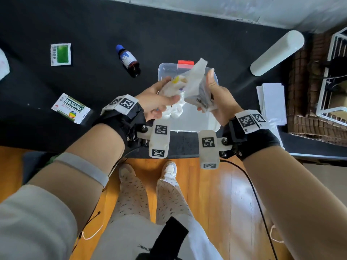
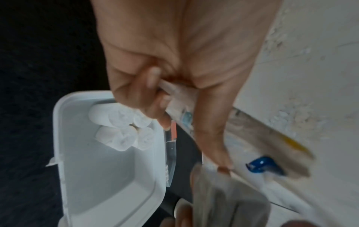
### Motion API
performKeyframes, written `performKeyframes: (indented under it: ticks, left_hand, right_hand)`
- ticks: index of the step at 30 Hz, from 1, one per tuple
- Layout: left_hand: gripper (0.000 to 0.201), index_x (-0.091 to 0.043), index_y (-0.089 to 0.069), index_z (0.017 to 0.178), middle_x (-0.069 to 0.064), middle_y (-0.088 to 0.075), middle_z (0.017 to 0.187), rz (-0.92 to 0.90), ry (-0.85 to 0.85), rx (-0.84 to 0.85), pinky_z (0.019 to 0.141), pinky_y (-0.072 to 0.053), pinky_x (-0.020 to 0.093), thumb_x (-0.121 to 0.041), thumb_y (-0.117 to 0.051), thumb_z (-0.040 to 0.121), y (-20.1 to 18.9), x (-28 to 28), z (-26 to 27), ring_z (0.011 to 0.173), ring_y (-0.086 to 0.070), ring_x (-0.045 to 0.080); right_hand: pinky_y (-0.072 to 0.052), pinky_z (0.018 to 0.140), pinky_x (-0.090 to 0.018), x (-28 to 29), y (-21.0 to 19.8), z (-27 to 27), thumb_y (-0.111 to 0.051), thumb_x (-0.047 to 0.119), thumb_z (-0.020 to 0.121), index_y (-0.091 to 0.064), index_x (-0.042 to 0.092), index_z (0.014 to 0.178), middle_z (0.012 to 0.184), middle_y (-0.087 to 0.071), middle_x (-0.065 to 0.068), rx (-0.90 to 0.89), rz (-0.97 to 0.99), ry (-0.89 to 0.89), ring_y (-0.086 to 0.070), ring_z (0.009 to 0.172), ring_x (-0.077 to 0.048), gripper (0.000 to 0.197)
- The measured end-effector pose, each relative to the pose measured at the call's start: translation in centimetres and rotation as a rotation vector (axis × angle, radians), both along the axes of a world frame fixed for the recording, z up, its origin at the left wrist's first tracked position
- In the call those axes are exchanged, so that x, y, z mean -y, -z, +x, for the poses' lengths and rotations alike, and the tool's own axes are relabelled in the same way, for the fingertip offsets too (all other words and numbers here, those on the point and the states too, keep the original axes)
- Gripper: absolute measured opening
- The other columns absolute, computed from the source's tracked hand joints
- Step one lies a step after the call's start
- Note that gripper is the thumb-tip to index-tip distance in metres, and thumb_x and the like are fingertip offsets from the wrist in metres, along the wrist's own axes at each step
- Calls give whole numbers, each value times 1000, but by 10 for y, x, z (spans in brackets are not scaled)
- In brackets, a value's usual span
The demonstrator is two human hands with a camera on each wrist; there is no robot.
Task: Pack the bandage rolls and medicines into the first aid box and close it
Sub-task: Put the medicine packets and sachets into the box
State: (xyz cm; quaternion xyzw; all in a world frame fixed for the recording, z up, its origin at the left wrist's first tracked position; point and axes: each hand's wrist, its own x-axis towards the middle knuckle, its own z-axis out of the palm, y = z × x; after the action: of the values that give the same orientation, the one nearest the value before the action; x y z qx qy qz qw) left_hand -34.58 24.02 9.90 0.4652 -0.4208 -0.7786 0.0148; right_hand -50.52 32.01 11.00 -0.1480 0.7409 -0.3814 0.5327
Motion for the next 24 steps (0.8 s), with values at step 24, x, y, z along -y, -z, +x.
performKeyframes:
  ticks: [24]
  left_hand:
    - [22,-24,-56,82,-1,-60,83,-81,-132,336,72,-49,25,-2,-59,84,52,-7,28,77,-55,9]
  right_hand:
    - [-43,64,-27,-36,58,0,-76,18,74,-59,27,60,65,-60,4,-295,-14,-66,-56,70,-17,24]
